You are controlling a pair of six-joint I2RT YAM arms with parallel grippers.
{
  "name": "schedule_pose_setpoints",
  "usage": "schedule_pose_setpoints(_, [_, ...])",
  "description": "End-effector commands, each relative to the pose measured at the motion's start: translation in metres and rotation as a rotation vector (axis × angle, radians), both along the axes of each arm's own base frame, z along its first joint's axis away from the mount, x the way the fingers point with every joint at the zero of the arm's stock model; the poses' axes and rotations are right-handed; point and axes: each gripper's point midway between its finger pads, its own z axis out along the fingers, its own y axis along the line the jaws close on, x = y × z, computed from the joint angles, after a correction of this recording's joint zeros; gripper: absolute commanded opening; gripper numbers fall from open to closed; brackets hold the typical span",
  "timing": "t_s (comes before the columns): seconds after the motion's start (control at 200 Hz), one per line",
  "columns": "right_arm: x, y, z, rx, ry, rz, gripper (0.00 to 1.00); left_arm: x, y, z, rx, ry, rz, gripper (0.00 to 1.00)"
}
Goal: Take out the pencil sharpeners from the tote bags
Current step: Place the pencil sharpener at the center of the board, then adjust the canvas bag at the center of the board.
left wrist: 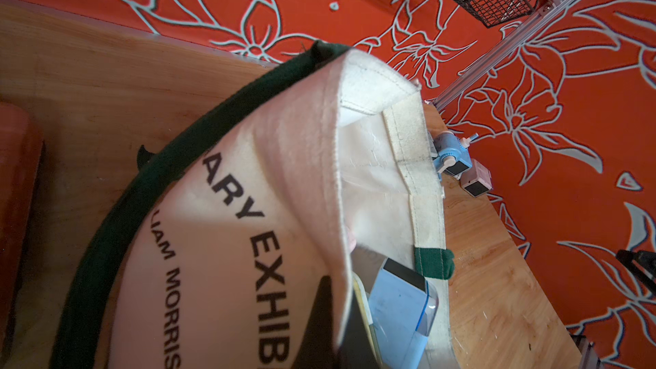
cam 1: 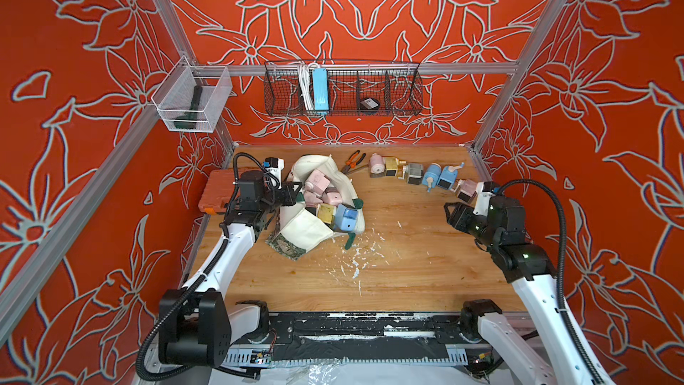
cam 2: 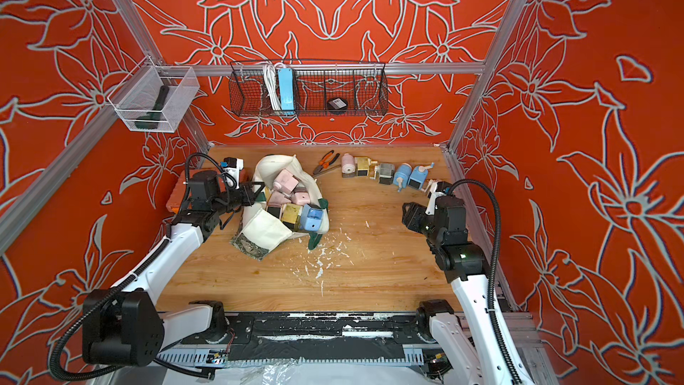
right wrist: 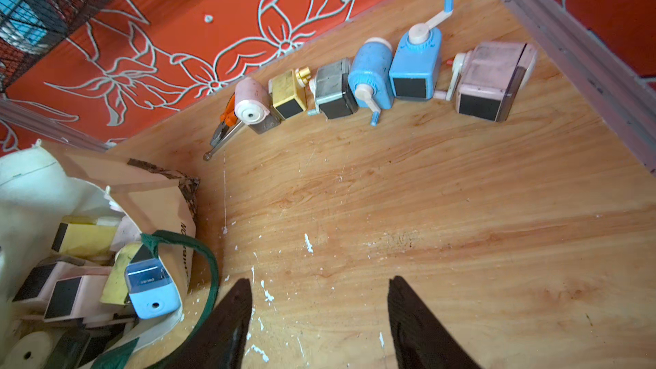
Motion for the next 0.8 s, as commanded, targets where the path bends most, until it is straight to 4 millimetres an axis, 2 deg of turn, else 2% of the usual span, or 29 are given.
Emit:
schedule_pose_setpoints(0.0, [-0.016,0.003,-0.002,-0.005,0.014,0.031,0.63,-0.001,-0.008,0.013,-0.008,-0.044,-0.030,0.00])
schedule_pose_setpoints(0.23, [-0.020,0.012,-0.004,0.018,0.002,0.078,0.62,-0.003,-0.011,0.016,-0.012,-0.047,-0.041,0.00])
schedule_pose_setpoints(0.4, [-0.008,0.050,0.026,0.210,-0.102,0.220,0.60,-0.005,-0.015,0.021,-0.017,-0.061,-0.057,0.00])
schedule_pose_setpoints(0.5, [0.000,0.073,0.040,0.267,-0.149,0.306,0.58,-0.007,-0.018,0.023,-0.006,-0.063,-0.064,0.00])
schedule_pose_setpoints(0.671, [0.009,0.141,0.044,0.229,-0.157,0.533,0.48,-0.015,-0.040,0.025,0.059,-0.086,-0.115,0.00])
schedule_pose_setpoints(0.796, [0.006,0.206,0.031,0.147,-0.136,0.714,0.36,-0.020,-0.054,0.030,0.106,-0.106,-0.160,0.00])
